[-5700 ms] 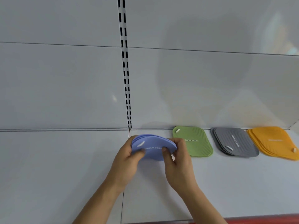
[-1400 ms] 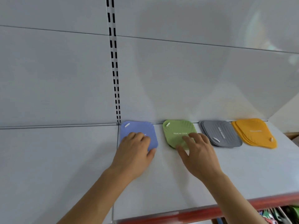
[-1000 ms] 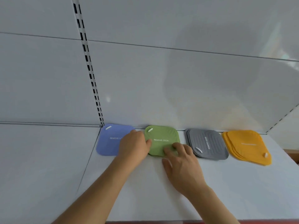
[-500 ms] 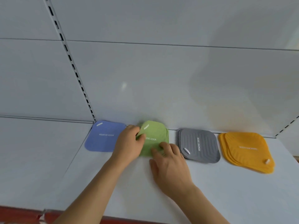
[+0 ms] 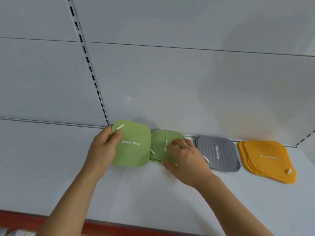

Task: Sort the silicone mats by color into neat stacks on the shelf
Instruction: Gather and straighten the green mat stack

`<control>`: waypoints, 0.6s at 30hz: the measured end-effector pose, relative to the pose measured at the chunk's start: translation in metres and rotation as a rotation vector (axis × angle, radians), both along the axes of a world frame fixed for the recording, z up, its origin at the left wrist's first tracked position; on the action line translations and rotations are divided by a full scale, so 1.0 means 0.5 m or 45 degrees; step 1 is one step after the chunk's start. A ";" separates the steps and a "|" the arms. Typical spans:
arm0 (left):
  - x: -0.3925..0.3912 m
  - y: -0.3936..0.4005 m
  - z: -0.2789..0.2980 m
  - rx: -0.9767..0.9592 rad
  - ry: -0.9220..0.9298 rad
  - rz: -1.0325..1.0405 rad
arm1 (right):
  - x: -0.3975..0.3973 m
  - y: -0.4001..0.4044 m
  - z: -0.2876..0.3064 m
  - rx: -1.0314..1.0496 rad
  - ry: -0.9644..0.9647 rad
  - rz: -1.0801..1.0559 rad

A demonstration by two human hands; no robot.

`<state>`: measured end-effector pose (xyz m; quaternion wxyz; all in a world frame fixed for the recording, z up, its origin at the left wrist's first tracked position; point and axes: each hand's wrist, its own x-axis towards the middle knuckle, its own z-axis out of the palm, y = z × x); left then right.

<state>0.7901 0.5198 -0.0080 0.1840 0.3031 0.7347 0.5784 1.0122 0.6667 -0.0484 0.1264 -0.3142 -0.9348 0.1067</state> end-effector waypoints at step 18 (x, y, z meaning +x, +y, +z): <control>-0.006 -0.011 0.014 0.089 -0.327 -0.056 | -0.065 -0.003 -0.009 -0.038 0.081 -0.155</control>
